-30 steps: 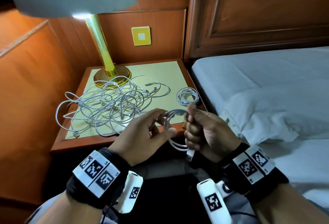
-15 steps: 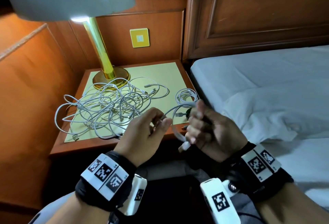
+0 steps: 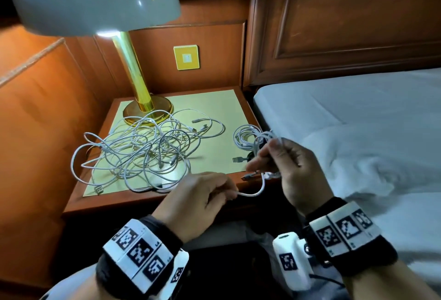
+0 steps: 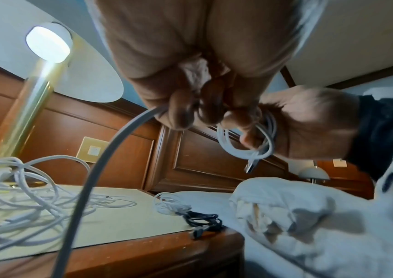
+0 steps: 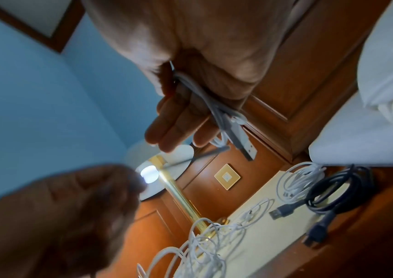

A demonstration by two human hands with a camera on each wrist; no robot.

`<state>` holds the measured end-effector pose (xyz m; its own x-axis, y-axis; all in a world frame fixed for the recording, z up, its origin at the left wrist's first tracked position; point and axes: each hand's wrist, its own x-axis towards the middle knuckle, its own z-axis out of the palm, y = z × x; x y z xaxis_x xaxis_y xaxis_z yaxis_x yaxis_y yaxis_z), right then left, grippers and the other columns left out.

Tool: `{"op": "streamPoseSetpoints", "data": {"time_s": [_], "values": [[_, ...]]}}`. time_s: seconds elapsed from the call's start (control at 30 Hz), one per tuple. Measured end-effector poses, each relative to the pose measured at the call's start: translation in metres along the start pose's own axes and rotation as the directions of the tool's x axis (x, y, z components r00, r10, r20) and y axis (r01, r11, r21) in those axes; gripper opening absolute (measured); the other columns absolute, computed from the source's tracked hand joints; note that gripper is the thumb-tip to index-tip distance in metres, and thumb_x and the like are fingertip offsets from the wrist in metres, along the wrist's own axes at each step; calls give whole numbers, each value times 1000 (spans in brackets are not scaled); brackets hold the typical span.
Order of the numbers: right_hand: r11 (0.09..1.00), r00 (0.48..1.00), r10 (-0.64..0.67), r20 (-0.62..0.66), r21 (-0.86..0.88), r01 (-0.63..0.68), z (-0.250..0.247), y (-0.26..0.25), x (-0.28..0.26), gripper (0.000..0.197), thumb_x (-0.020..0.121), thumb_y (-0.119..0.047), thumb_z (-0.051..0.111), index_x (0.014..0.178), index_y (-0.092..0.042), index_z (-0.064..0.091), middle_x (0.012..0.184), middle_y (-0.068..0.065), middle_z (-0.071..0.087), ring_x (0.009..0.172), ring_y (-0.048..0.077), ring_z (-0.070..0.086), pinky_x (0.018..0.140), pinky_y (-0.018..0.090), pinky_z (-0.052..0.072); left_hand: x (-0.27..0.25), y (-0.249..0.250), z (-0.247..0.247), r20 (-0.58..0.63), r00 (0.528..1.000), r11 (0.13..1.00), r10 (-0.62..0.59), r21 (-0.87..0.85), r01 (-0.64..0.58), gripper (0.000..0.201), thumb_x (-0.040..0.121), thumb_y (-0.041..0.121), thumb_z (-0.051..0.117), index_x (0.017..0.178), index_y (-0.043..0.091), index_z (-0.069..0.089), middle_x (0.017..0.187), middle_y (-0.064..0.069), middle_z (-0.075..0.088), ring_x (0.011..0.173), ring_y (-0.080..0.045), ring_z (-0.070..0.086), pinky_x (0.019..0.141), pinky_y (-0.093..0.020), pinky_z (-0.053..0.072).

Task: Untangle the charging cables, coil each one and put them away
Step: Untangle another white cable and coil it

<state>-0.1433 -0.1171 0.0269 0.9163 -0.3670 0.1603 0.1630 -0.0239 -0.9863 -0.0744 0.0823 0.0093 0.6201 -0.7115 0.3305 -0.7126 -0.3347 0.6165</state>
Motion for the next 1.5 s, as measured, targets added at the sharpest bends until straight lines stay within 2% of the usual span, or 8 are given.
{"op": "streamPoseSetpoints", "data": {"time_s": [0.27,0.4,0.53,0.77,1.0,1.1,1.3,1.5], "values": [[980,945,191,265,5,-199,20,11,-8,39,97,-44,55,69,-18,63,46,-3,35,40,18,36,45,28,39,8,1,-5,-310,947,976,-84,-218,15,30,81,45,77,79,19,63,66,3,63,57,-21,57,53,-32,47],[913,906,269,326,212,-348,27,8,-7,39,91,-40,64,59,-21,50,47,0,27,36,12,24,41,23,29,10,0,-4,-250,959,963,-136,-259,69,11,90,23,71,96,17,64,70,19,62,53,-4,48,54,-13,36],[824,876,328,354,345,-448,28,1,-7,43,94,-38,61,54,-23,57,45,-4,24,37,11,19,44,27,21,7,-1,-4,-78,992,966,-100,-248,78,34,91,45,68,119,28,63,91,21,67,73,-9,62,67,-20,50],[730,872,401,280,478,-489,33,4,-4,29,86,-31,60,73,-9,47,58,5,44,36,8,30,47,28,46,10,-8,6,-149,985,988,-87,-143,66,21,96,32,52,105,24,70,73,9,63,66,-9,57,63,-24,47],[649,820,439,366,502,-571,25,-2,-1,29,92,-36,54,73,-15,49,52,-6,20,36,7,21,41,22,28,10,-2,1,-137,988,979,-76,-198,48,18,101,35,51,103,27,68,76,15,59,66,0,53,65,-12,38],[613,837,431,335,572,-545,16,-4,3,28,92,-35,53,71,-18,48,50,-8,20,35,7,21,38,21,28,13,-10,-6,-179,975,963,-130,-259,81,18,100,19,59,116,22,66,91,6,57,55,-6,44,59,-12,35],[639,932,339,126,696,-326,-16,-9,15,30,103,-34,42,77,-19,48,48,-9,30,34,4,27,44,20,38,6,-33,-17,-164,944,957,-287,-99,274,22,94,10,63,90,30,54,87,9,57,53,-7,44,57,-24,41],[841,985,147,-90,535,-77,-23,-9,15,28,100,-30,45,82,-12,55,53,1,55,42,14,48,57,27,54,-1,-8,1,-9,965,965,-263,0,263,13,88,15,69,84,27,65,79,15,66,63,-1,55,61,-12,38]]}}
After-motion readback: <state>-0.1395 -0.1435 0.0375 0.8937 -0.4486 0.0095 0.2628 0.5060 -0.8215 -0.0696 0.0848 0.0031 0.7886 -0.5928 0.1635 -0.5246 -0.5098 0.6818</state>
